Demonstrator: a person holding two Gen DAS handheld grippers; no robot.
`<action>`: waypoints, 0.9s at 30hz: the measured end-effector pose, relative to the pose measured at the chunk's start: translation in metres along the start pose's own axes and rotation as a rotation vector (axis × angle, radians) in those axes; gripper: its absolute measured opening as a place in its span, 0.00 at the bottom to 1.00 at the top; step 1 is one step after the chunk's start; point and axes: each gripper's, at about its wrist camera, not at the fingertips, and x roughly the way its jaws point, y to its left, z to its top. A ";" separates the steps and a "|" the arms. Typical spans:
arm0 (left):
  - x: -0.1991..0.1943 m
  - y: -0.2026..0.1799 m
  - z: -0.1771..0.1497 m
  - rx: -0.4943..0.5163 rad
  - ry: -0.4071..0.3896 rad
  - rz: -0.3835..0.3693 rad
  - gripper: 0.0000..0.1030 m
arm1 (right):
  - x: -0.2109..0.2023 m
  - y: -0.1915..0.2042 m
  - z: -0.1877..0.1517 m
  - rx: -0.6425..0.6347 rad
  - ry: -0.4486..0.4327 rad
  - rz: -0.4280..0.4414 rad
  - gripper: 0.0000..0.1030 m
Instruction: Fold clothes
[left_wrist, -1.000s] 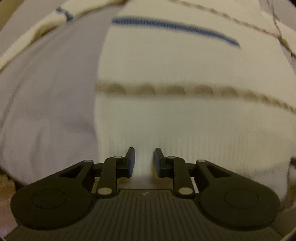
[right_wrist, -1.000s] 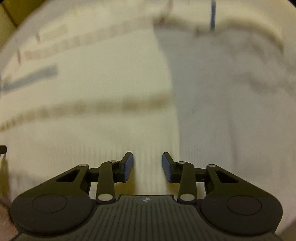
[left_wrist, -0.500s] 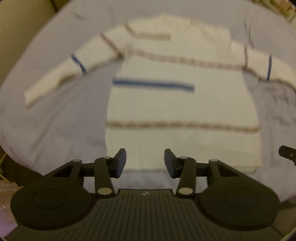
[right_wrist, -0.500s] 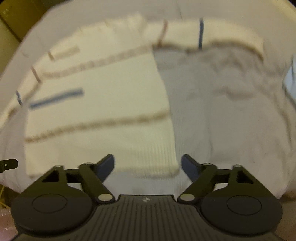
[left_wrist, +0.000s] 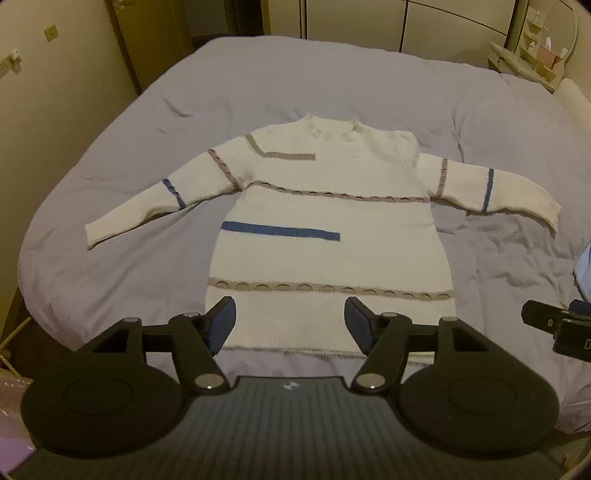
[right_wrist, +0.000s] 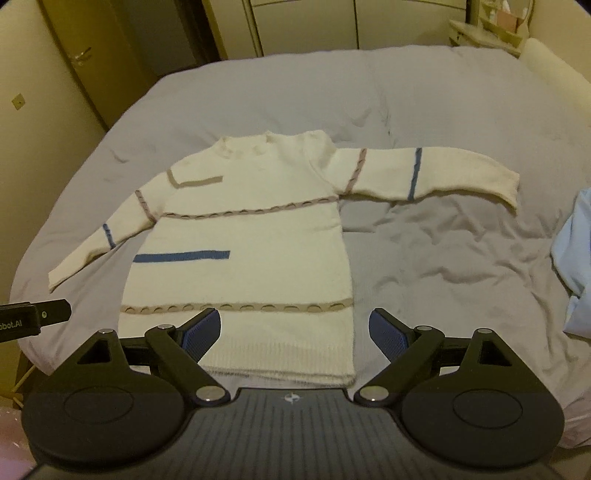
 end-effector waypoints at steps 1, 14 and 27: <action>-0.006 -0.002 -0.005 -0.002 -0.004 0.002 0.62 | -0.004 -0.001 -0.004 -0.004 -0.003 0.000 0.87; -0.058 -0.011 -0.056 -0.018 -0.038 0.026 0.65 | -0.047 -0.001 -0.050 -0.069 -0.002 0.022 0.87; -0.073 -0.016 -0.066 -0.003 -0.066 0.026 0.68 | -0.064 -0.006 -0.064 -0.066 -0.020 0.019 0.87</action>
